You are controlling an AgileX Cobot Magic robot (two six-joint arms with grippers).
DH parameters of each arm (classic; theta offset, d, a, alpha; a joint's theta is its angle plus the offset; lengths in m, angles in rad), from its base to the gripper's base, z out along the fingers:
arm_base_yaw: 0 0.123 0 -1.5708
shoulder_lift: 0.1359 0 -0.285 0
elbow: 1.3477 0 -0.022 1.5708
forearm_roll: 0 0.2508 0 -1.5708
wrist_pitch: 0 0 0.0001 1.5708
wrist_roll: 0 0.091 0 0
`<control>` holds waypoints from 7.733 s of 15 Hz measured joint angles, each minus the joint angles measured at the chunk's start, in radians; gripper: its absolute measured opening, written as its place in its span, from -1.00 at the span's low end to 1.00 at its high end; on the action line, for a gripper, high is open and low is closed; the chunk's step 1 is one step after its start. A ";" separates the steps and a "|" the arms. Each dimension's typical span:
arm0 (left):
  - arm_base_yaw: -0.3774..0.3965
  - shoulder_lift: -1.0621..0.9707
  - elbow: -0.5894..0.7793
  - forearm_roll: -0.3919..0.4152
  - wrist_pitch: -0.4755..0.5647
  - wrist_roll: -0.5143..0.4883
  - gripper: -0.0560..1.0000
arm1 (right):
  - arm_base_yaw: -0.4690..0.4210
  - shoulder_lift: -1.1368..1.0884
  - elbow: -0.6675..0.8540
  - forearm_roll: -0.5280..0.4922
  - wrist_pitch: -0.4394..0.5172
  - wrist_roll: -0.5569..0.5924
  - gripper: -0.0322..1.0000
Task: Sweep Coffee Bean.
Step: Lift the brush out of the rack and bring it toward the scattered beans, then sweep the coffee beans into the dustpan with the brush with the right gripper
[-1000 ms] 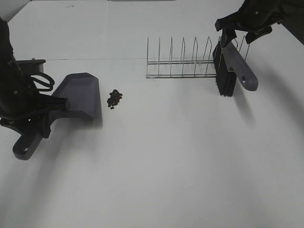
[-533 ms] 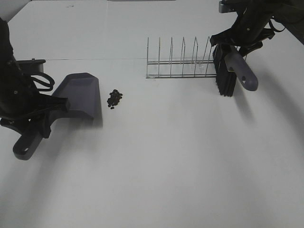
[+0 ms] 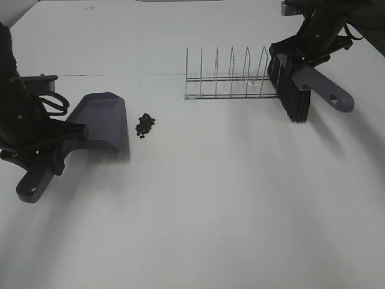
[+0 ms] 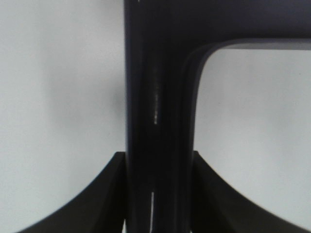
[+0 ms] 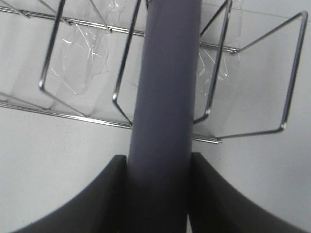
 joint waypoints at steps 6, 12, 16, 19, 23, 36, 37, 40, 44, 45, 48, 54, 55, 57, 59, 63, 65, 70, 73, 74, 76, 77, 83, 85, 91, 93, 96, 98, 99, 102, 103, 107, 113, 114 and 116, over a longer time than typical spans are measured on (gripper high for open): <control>0.000 0.000 0.000 0.000 0.000 0.000 -0.30 | 0.006 -0.210 0.000 0.016 0.038 0.018 -0.39; -0.001 0.000 0.000 -0.026 -0.035 0.000 -0.30 | 0.006 -0.343 0.024 0.221 0.276 -0.013 -0.39; -0.041 0.052 0.000 -0.027 -0.036 0.000 -0.30 | 0.026 -0.343 0.128 0.222 0.279 -0.017 -0.39; -0.065 0.120 0.000 -0.034 -0.031 0.000 -0.30 | 0.127 -0.343 0.261 0.093 0.191 0.027 -0.39; -0.065 0.164 0.000 -0.032 0.006 0.000 -0.30 | 0.305 -0.290 0.357 -0.148 0.025 0.201 -0.39; -0.065 0.173 -0.001 -0.033 0.025 0.007 -0.30 | 0.682 0.083 0.007 -0.232 0.086 0.248 -0.39; -0.065 0.173 -0.001 -0.033 0.025 0.007 -0.30 | 0.694 0.113 -0.057 -0.186 0.113 0.237 -0.39; -0.065 0.173 -0.001 -0.033 0.028 0.003 -0.30 | 0.704 0.163 -0.251 -0.078 0.211 0.219 -0.39; -0.065 0.173 -0.001 -0.032 0.028 0.007 -0.30 | 0.709 0.163 -0.404 -0.082 0.274 0.228 -0.39; -0.065 0.173 -0.001 -0.032 0.028 0.007 -0.30 | 0.709 0.157 -0.435 -0.103 0.271 0.228 -0.39; -0.065 0.173 -0.001 -0.032 0.028 0.007 -0.30 | 0.712 0.121 -0.448 -0.215 0.280 0.228 -0.39; -0.065 0.173 -0.001 -0.031 0.028 0.007 -0.30 | 0.656 0.053 -0.421 -0.304 0.284 0.223 -0.39; -0.065 0.173 -0.001 -0.031 0.029 0.007 -0.30 | 0.645 0.051 -0.410 -0.303 0.285 0.221 -0.39; -0.065 0.173 -0.001 -0.031 0.029 0.007 -0.30 | 0.630 0.044 -0.375 -0.297 0.286 0.219 -0.39; -0.065 0.173 -0.001 -0.024 0.029 0.007 -0.30 | 0.617 0.023 -0.314 -0.294 0.286 0.218 -0.39; -0.065 0.159 -0.001 -0.005 0.023 0.007 -0.30 | 0.564 -0.035 -0.193 -0.283 0.285 0.218 -0.39; -0.057 0.113 -0.001 0.012 0.013 -0.008 -0.30 | 0.530 -0.056 -0.150 -0.279 0.285 0.218 -0.39; 0.032 0.050 0.001 0.048 0.031 -0.019 -0.30 | 0.506 -0.069 -0.125 -0.273 0.284 0.218 -0.39; 0.024 0.052 0.001 0.066 0.020 -0.035 -0.30 | 0.506 -0.069 -0.125 -0.270 0.284 0.218 -0.39; 0.024 0.063 0.001 0.077 0.020 -0.040 -0.30 | 0.506 -0.069 -0.125 -0.270 0.284 0.218 -0.39; 0.024 0.109 0.001 0.082 0.020 -0.045 -0.30 | 0.506 -0.069 -0.125 -0.270 0.284 0.218 -0.39; 0.021 0.145 0.001 0.082 0.019 -0.046 -0.30 | 0.506 -0.069 -0.125 -0.270 0.284 0.218 -0.39; -0.037 0.180 -0.006 0.088 0.017 -0.048 -0.30 | 0.506 -0.069 -0.125 -0.270 0.284 0.218 -0.39; -0.071 0.182 -0.007 0.088 0.018 -0.058 -0.30 | 0.506 -0.069 -0.125 -0.265 0.284 0.218 -0.39; -0.080 0.182 -0.007 0.078 0.020 -0.067 -0.30 | 0.506 -0.056 -0.125 -0.202 0.284 0.218 -0.39; -0.080 0.182 -0.007 0.077 0.020 -0.068 -0.30 | 0.506 -0.013 -0.125 -0.211 0.283 0.218 -0.39; -0.080 0.182 -0.007 0.076 0.020 -0.068 -0.30 | 0.506 0.053 -0.125 -0.197 0.281 0.218 -0.39; -0.080 0.182 -0.007 0.073 0.020 -0.068 -0.30 | 0.506 0.084 -0.127 -0.140 0.239 0.218 -0.39; -0.080 0.182 -0.007 0.071 0.020 -0.068 -0.30 | 0.520 0.108 -0.137 -0.106 0.201 0.220 -0.39; -0.080 0.182 -0.007 0.070 0.020 -0.068 -0.30 | 0.586 0.160 -0.136 -0.114 0.185 0.222 -0.39; -0.080 0.182 -0.007 0.069 0.020 -0.068 -0.30 | 0.615 0.173 -0.136 -0.131 0.180 0.222 -0.39; -0.080 0.183 -0.007 0.062 0.022 -0.069 -0.30 | 0.696 0.177 -0.165 -0.074 0.156 0.225 -0.39; -0.080 0.183 -0.007 0.062 0.023 -0.070 -0.30 | 0.709 0.189 -0.414 -0.166 0.272 0.251 -0.39; -0.080 0.183 -0.007 0.062 0.024 -0.070 -0.30 | 0.709 0.186 -0.438 -0.188 0.273 0.252 -0.39; -0.080 0.183 -0.007 0.062 0.024 -0.069 -0.30 | 0.709 0.154 -0.445 -0.217 0.279 0.252 -0.39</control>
